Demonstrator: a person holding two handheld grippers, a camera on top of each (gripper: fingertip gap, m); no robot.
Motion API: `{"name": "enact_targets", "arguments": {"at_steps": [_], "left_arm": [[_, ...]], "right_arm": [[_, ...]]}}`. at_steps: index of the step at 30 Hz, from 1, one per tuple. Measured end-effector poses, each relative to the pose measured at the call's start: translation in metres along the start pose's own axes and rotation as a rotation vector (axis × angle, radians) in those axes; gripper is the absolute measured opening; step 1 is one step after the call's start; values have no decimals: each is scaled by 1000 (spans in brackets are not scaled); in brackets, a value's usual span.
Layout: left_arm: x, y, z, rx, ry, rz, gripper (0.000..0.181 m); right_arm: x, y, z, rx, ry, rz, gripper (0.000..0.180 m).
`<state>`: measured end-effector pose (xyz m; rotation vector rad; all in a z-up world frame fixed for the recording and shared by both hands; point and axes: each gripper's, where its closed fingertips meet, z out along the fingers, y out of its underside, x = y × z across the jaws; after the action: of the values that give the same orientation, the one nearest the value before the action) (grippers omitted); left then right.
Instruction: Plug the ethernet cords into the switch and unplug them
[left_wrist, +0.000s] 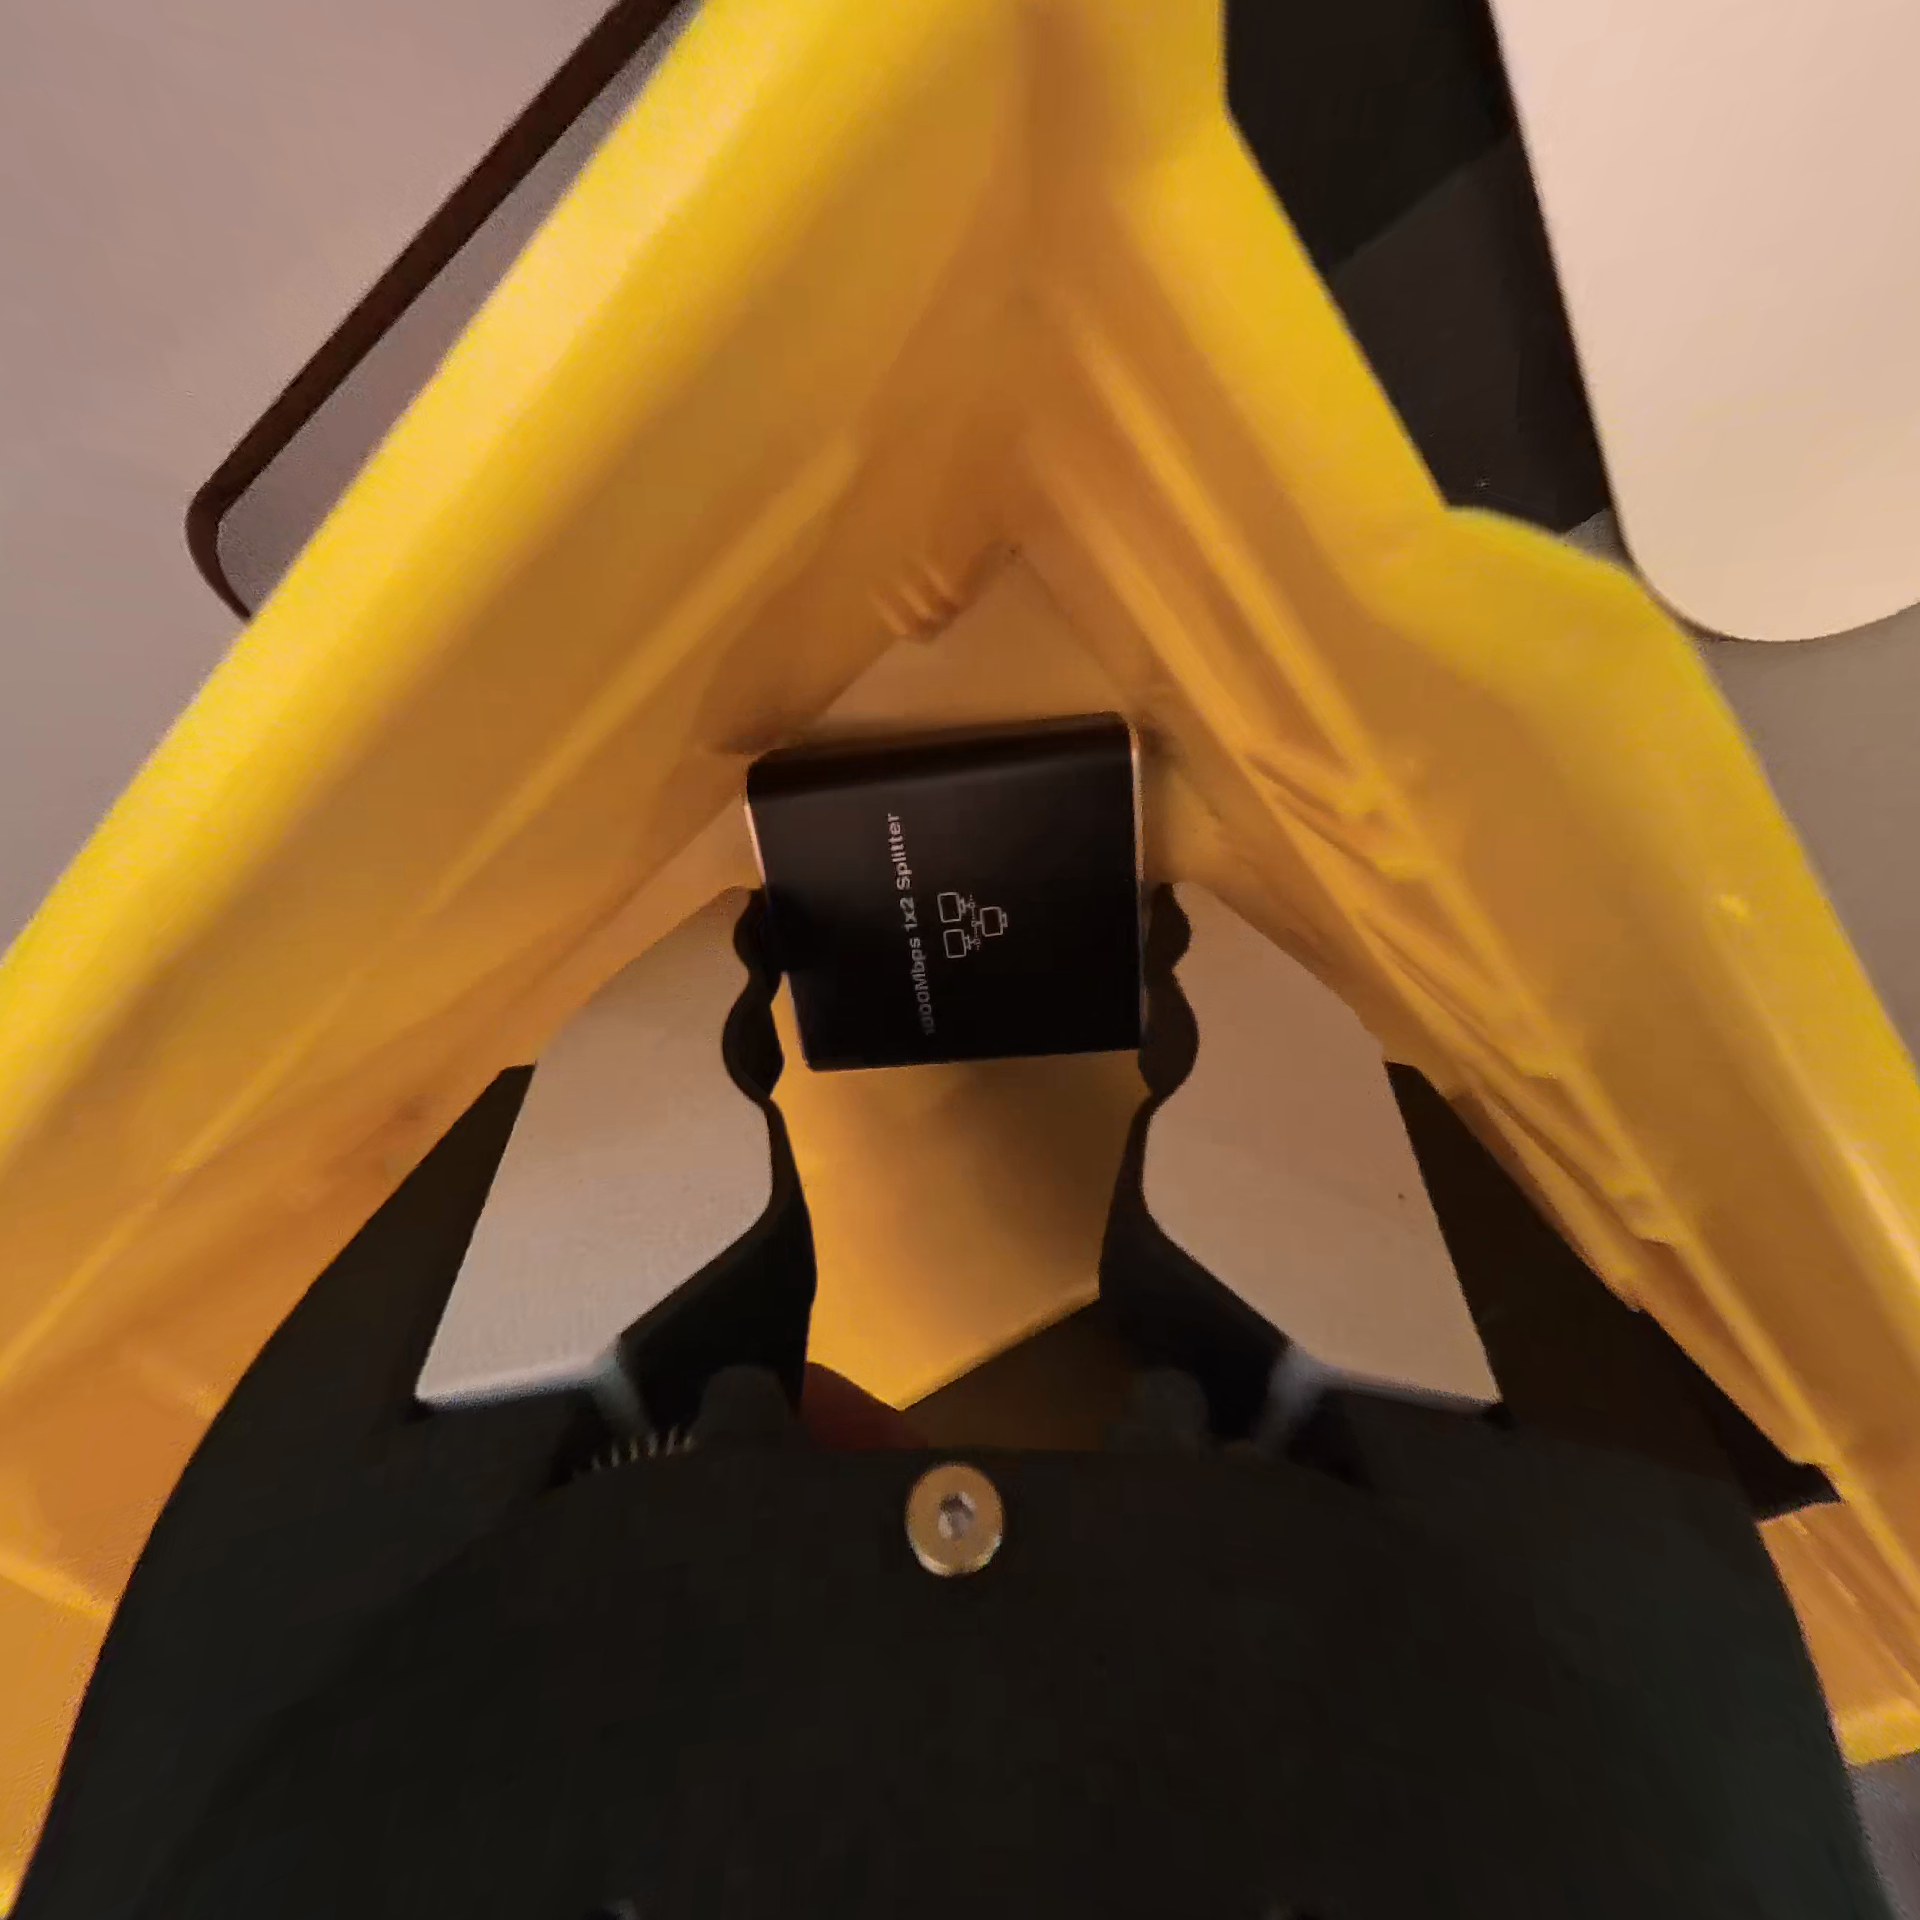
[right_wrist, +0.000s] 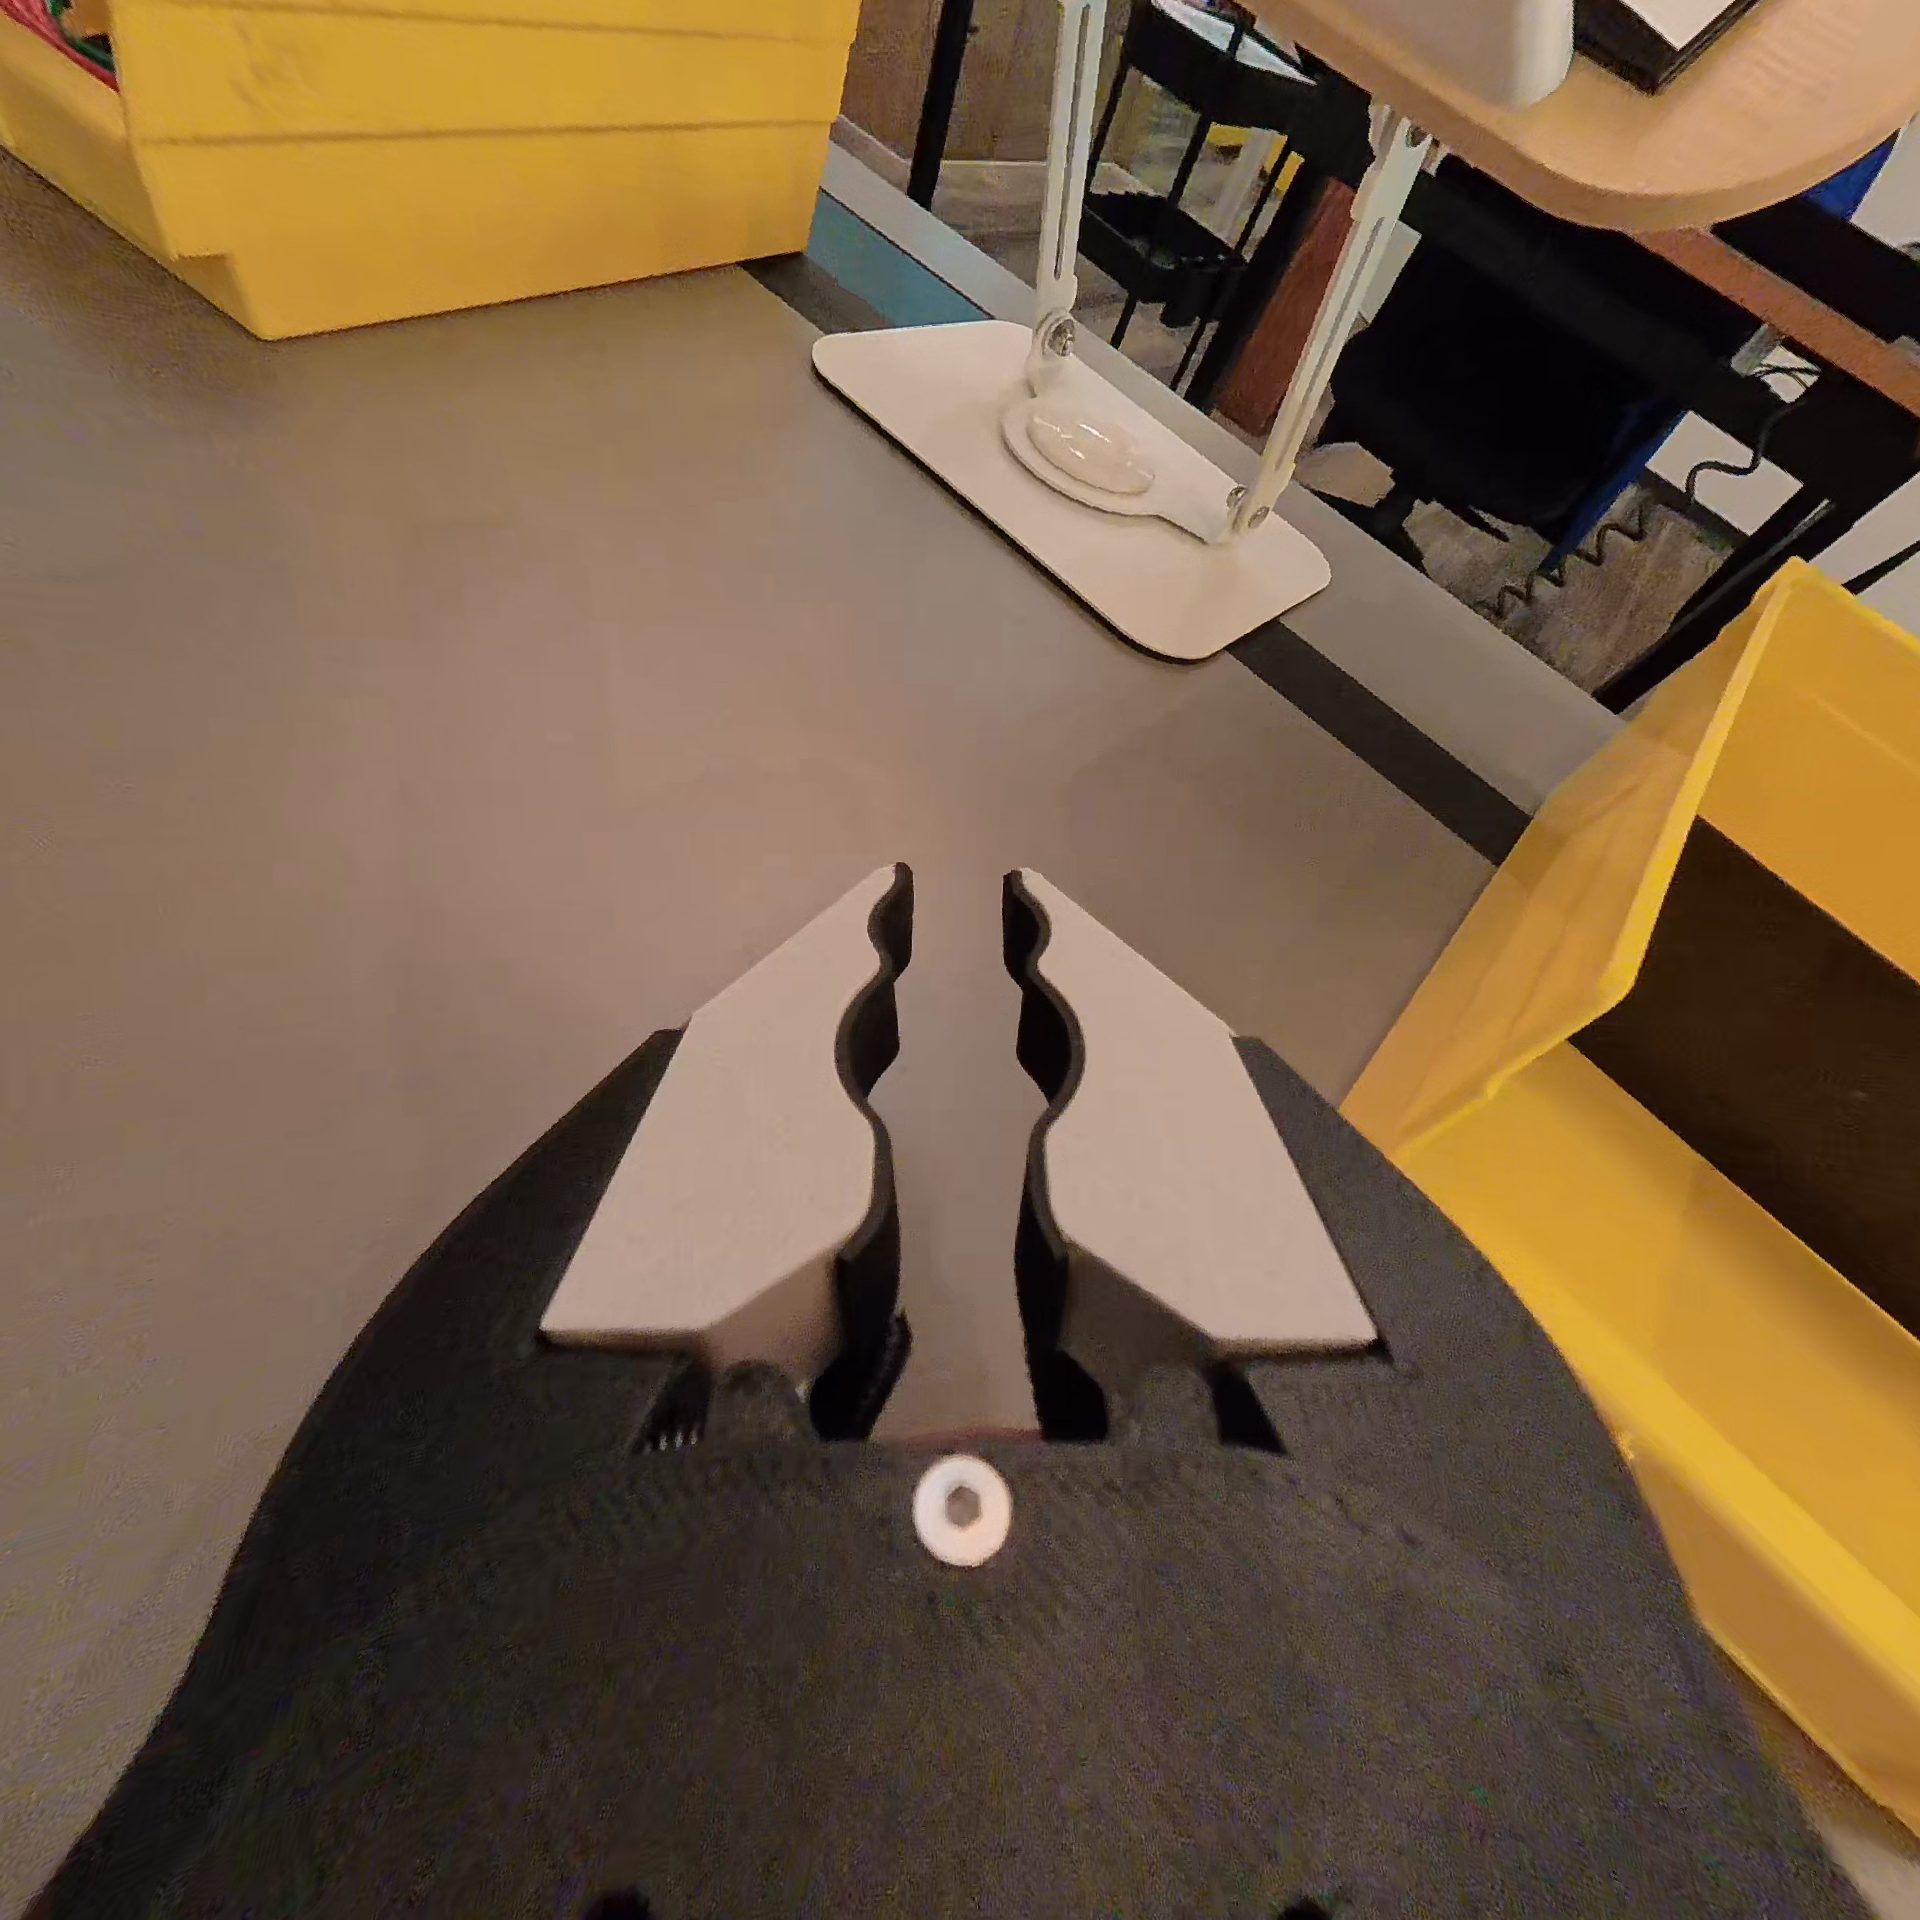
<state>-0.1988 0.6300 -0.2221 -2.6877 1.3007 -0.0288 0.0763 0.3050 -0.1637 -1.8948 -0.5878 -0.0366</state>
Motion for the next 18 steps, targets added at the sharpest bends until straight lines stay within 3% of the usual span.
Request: {"name": "enact_targets", "arguments": {"at_steps": [1, 4, 11, 15, 18], "left_arm": [[0, 0, 0, 3, 1, 0, 67], [-4, 1, -2, 17, -20, 10, 67], [-27, -6, -42, 231, -116, -74, 67], [-42, -5, -95, 412, -265, -88, 66], [-18, -4, -147, 558, -273, -49, 66]], "right_arm": [[0, 0, 0, 0, -1, 2, 15], [1, 0, 0, -2, 0, 0, 15], [-3, -1, 0, -4, -9, -6, 15], [-2, -5, -2, 7, -8, -5, 15], [0, -8, -4, 17, -7, 10, 14]]}}
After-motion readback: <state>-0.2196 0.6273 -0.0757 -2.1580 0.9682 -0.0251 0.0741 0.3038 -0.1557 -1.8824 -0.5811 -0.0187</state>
